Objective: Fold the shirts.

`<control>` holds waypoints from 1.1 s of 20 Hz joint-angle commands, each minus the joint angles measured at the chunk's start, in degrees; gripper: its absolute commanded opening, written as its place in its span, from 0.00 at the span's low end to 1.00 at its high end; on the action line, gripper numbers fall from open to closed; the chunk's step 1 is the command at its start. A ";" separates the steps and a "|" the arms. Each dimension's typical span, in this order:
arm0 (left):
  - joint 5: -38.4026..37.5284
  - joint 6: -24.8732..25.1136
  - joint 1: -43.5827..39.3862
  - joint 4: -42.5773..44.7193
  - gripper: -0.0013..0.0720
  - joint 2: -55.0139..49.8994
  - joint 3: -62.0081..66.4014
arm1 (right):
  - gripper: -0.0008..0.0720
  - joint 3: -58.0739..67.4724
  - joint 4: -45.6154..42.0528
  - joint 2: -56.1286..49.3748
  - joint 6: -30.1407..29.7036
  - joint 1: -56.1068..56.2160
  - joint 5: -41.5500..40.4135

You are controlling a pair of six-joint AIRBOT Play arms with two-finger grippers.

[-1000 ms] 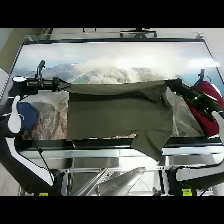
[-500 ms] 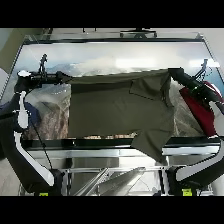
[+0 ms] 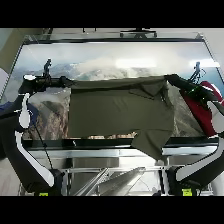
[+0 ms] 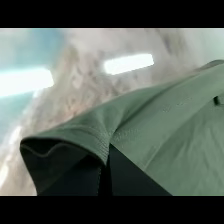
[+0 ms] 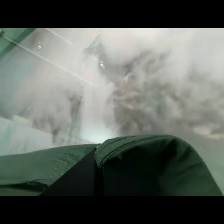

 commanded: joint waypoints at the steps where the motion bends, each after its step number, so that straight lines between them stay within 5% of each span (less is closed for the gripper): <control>1: 1.81 0.28 -0.07 1.84 0.06 -0.02 -2.05 | 0.03 0.07 -5.03 -0.17 0.02 -0.04 -1.22; 6: 2.69 0.09 0.55 1.90 0.06 0.00 -2.69 | 0.03 0.07 -5.11 -0.17 0.00 -0.04 -2.67; 7: 1.75 -0.04 1.07 1.90 0.17 0.00 -2.69 | 0.10 0.07 -5.14 -0.17 0.02 -0.04 -2.64; 8: 0.44 -0.76 1.79 1.90 0.35 0.00 -2.69 | 0.34 0.07 -5.11 -0.11 0.02 -0.07 -2.60; 9: -1.88 -2.40 2.89 1.92 0.35 0.00 -2.69 | 0.42 0.07 -5.38 0.17 0.04 -0.17 -2.29; 11: -8.13 -5.60 5.62 1.90 0.35 0.04 -2.67 | 0.42 0.07 -8.11 1.84 3.82 -1.38 -1.27; 14: -18.03 -12.09 10.88 1.90 0.34 0.96 -2.62 | 0.42 0.07 -18.18 6.43 18.58 -5.16 1.42; 15: -21.40 -13.18 12.28 1.92 0.13 1.60 -2.62 | 0.41 0.04 -22.53 8.20 23.15 -6.67 3.78; 16: -24.46 -13.62 13.22 1.92 0.07 2.29 -2.64 | 0.30 0.02 -26.27 9.88 26.10 -8.02 6.82; 18: -28.85 -15.06 14.05 1.99 0.07 4.68 -4.28 | 0.26 -0.63 -33.24 13.64 30.32 -9.94 12.17; 21: -27.56 -15.21 13.73 5.86 0.02 11.93 -14.25 | 0.04 -5.01 -39.54 20.70 34.49 -11.56 17.51; 22: -25.66 -15.93 13.25 10.49 0.02 15.37 -19.34 | 0.03 -7.32 -42.34 23.41 36.41 -11.67 18.27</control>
